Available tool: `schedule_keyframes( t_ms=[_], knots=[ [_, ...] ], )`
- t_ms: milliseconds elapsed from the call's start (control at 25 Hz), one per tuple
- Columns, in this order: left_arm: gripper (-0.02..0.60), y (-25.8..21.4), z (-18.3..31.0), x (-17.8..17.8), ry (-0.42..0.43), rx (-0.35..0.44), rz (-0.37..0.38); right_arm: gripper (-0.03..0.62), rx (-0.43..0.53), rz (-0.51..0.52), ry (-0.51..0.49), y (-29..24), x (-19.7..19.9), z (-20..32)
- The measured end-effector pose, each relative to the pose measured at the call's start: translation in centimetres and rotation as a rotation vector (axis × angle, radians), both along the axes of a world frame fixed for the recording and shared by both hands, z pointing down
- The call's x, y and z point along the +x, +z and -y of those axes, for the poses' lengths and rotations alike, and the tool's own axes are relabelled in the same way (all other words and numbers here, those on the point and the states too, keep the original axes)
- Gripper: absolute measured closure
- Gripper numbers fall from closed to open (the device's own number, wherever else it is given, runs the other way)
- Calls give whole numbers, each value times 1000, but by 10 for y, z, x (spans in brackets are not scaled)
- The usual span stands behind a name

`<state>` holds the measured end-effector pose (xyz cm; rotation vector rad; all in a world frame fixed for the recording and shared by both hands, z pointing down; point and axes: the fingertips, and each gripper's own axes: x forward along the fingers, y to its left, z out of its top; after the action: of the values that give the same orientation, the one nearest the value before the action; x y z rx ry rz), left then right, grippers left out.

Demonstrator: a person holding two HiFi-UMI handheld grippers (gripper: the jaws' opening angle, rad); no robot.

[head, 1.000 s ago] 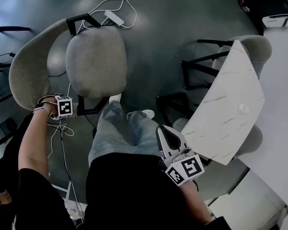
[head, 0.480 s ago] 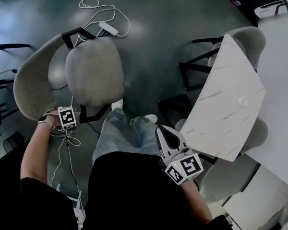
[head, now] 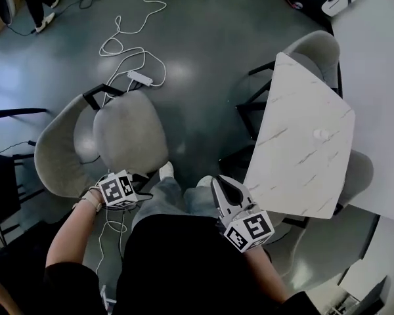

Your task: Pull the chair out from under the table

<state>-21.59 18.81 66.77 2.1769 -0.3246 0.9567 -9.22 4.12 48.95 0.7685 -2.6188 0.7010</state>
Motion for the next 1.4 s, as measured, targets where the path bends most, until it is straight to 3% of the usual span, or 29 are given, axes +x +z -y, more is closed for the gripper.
schedule_keyframes(
  t_ms=[120, 240, 360, 560, 1000, 1160, 1400],
  knots=[
    [373, -52, 40, 40, -7, 131, -87, 580, 31, 25, 32, -13, 8, 10],
    [493, -108, 69, 79, -43, 260, -200, 580, 55, 44, 66, -26, 22, 14],
    [562, -153, 85, 113, -59, 336, -272, 580, 85, 55, 104, -38, 41, 17],
    [575, -202, 112, 157, -112, 449, -338, 580, 133, 61, 194, -50, 78, 28],
    [575, -247, 161, 238, -168, 495, -416, 580, 166, 78, 371, -74, 159, 60],
    [575, -259, 182, 257, -214, 505, -417, 580, 179, 88, 406, -86, 176, 67],
    [575, -268, 200, 281, -195, 504, -437, 580, 207, 97, 433, -101, 194, 76]
  ],
)
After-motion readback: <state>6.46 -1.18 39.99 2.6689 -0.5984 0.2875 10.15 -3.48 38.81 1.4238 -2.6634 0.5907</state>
